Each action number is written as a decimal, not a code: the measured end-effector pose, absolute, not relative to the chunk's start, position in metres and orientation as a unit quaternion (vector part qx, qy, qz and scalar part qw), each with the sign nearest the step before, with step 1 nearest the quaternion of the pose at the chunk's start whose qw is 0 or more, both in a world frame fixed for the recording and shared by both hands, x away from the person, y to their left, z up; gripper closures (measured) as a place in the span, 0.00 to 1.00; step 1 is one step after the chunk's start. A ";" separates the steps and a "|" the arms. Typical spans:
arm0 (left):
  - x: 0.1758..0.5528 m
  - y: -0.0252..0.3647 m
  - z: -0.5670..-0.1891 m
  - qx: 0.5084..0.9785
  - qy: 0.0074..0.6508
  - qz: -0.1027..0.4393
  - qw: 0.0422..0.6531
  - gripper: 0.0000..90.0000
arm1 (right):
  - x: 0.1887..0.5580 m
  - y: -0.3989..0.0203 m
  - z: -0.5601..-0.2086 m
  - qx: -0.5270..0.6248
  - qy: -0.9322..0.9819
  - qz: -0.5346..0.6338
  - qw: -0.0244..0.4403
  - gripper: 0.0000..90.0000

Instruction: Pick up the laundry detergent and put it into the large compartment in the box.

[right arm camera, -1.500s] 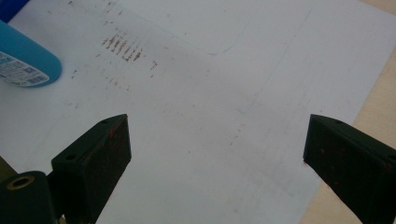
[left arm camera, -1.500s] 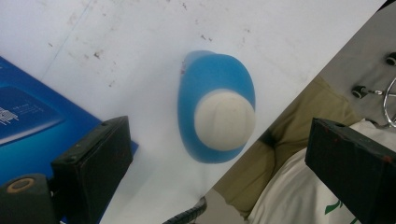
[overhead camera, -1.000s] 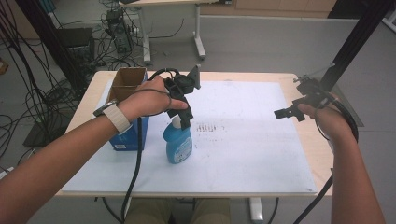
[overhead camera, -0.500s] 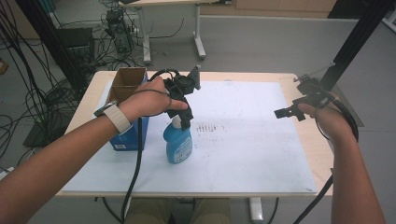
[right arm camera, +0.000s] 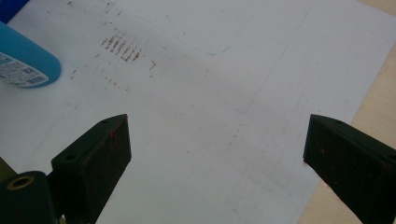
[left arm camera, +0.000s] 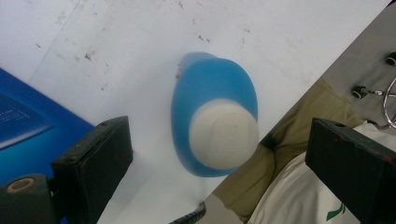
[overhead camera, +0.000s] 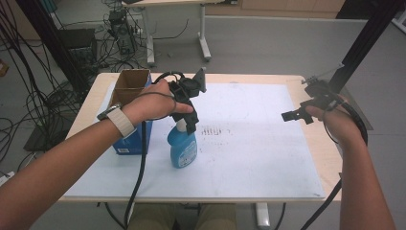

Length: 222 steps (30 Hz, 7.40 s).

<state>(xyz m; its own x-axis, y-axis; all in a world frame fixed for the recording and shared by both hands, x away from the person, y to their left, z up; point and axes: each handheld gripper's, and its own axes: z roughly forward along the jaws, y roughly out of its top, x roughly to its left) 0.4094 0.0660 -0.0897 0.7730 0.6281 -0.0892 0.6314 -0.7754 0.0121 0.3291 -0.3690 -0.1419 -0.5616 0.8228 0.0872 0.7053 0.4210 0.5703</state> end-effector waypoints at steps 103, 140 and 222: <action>0.408 0.067 -0.091 0.941 0.336 -0.040 0.024 0.09 | 0.328 -0.371 -0.142 0.458 0.835 0.287 0.105 0.08; 0.405 0.068 -0.106 0.941 0.333 -0.041 0.030 0.08 | 0.328 -0.370 -0.145 0.459 0.834 0.288 0.102 0.08; 0.387 0.055 -0.153 0.935 0.353 0.003 0.019 0.43 | 0.327 -0.372 -0.159 0.457 0.831 0.302 0.097 0.08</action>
